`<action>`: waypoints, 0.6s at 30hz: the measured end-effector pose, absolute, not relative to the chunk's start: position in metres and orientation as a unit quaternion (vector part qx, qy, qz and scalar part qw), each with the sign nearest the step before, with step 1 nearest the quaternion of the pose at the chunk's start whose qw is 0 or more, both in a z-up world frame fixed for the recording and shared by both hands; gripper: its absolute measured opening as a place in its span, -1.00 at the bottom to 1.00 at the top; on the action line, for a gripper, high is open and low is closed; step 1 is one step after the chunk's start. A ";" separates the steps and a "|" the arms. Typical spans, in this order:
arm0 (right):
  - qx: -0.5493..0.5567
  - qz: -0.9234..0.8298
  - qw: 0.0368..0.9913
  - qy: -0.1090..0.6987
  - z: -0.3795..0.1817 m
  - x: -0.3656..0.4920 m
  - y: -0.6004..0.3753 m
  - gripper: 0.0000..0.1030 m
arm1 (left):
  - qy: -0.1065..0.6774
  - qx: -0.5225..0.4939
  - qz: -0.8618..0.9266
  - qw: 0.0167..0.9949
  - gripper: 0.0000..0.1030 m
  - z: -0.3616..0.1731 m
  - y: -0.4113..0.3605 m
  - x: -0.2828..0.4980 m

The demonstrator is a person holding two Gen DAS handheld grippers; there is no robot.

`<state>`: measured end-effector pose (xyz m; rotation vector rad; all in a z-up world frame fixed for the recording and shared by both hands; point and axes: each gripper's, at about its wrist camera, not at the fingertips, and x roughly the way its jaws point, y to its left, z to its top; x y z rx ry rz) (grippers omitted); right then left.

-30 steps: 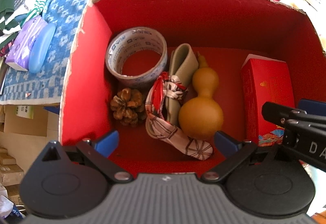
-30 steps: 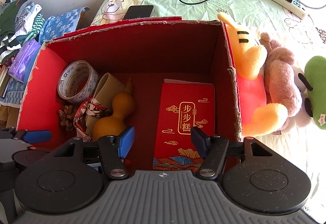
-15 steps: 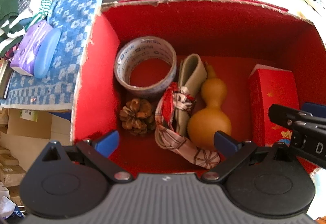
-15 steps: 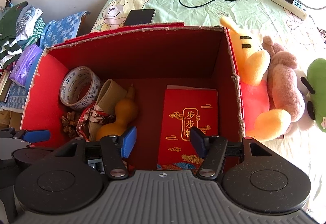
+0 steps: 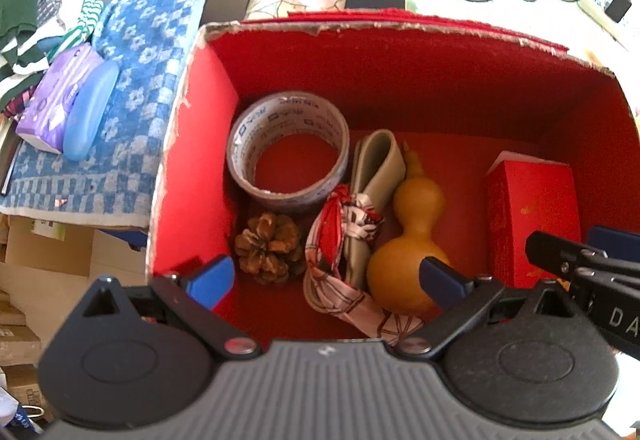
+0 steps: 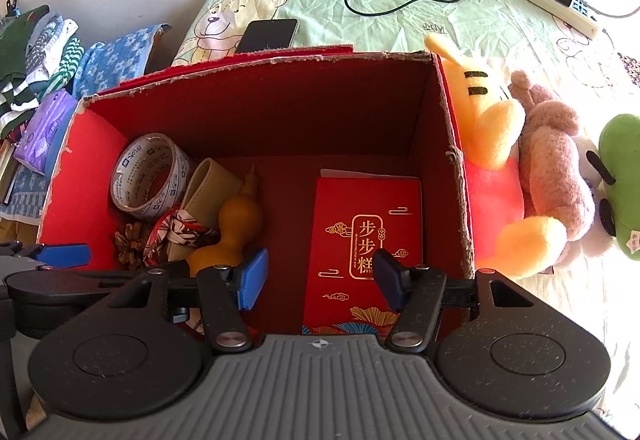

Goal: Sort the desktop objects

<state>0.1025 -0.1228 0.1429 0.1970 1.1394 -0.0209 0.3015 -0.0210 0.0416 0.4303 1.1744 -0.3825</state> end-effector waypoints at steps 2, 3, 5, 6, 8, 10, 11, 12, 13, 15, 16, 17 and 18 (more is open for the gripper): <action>0.092 -0.009 0.839 0.536 0.144 0.103 -0.122 0.18 | 0.541 0.193 -0.181 0.798 0.93 0.043 -0.019 0.302; 0.092 -0.010 0.840 0.535 0.144 0.103 -0.122 0.18 | 0.540 0.191 -0.183 0.799 0.93 0.044 -0.019 0.303; 0.093 -0.010 0.841 0.534 0.145 0.104 -0.121 0.18 | 0.537 0.187 -0.184 0.802 0.94 0.045 -0.018 0.303; 0.093 -0.011 0.841 0.533 0.146 0.104 -0.121 0.18 | 0.536 0.186 -0.184 0.803 0.95 0.045 -0.017 0.303; 0.093 -0.011 0.842 0.531 0.147 0.104 -0.121 0.18 | 0.537 0.183 -0.183 0.803 0.95 0.046 -0.017 0.303; 0.094 -0.012 0.842 0.531 0.147 0.103 -0.121 0.18 | 0.537 0.180 -0.182 0.804 0.95 0.046 -0.018 0.304; 0.095 -0.013 0.843 0.529 0.147 0.103 -0.121 0.18 | 0.535 0.179 -0.183 0.805 0.95 0.046 -0.018 0.304; 0.094 -0.014 0.844 0.528 0.148 0.104 -0.121 0.18 | 0.534 0.178 -0.184 0.806 0.95 0.046 -0.018 0.303; 0.093 -0.014 0.844 0.528 0.148 0.104 -0.121 0.18 | 0.532 0.180 -0.184 0.806 0.95 0.046 -0.018 0.303; 0.092 -0.014 0.844 0.528 0.148 0.104 -0.121 0.18 | 0.526 0.188 -0.184 0.809 0.95 0.045 -0.021 0.302; 0.093 -0.014 0.844 0.528 0.148 0.104 -0.121 0.18 | 0.523 0.193 -0.182 0.810 0.95 0.045 -0.022 0.302; 0.093 -0.013 0.844 0.529 0.148 0.104 -0.121 0.18 | 0.519 0.197 -0.181 0.811 0.95 0.045 -0.023 0.301; 0.094 -0.012 0.844 0.528 0.148 0.103 -0.121 0.18 | 0.516 0.202 -0.181 0.813 0.95 0.045 -0.024 0.300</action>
